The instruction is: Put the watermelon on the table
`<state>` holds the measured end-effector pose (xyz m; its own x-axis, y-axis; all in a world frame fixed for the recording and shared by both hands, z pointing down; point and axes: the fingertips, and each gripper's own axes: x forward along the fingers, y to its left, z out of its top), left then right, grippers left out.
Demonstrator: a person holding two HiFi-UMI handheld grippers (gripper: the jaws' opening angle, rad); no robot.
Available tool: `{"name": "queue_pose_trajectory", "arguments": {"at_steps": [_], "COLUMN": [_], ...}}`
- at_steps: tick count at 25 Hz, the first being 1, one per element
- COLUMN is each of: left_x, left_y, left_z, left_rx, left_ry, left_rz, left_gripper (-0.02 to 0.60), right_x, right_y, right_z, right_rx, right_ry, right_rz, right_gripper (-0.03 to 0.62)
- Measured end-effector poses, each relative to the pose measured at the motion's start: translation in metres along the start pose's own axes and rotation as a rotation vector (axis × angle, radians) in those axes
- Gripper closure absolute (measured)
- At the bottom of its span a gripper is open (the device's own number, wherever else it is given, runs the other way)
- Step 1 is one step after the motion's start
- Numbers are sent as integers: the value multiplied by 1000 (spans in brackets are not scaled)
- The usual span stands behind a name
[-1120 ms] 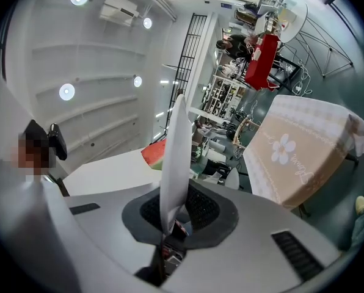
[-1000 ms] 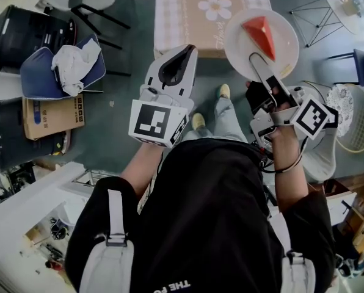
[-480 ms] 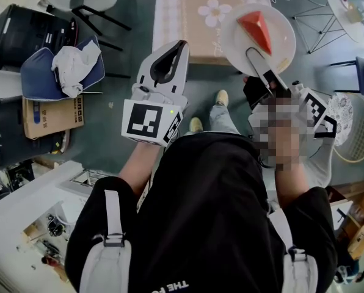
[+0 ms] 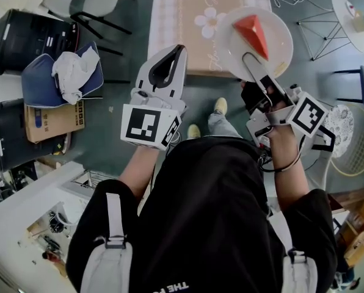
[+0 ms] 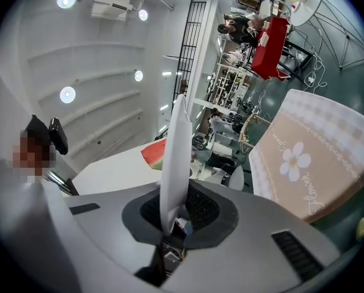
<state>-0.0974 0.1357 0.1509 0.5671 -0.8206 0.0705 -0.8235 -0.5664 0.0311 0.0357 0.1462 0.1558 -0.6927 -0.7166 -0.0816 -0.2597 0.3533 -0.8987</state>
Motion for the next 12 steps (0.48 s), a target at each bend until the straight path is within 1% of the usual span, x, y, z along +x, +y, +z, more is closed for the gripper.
{"name": "queue_pose_trajectory", "arguments": {"at_steps": [6,12], "left_x": [43,88], "left_y": [2,4], "left_z": [-5,-5], "left_rx": [5,3], "left_ry": [20,41], "left_rz": [3,3], "left_gripper": [571,571], "right_x": [8,18], "right_y": [-25,-48], "right_z": [27,62], "right_rx": [17,39], "right_ry": [18,23], "right_rz": [-8,-7], "right_gripper": [565,565]}}
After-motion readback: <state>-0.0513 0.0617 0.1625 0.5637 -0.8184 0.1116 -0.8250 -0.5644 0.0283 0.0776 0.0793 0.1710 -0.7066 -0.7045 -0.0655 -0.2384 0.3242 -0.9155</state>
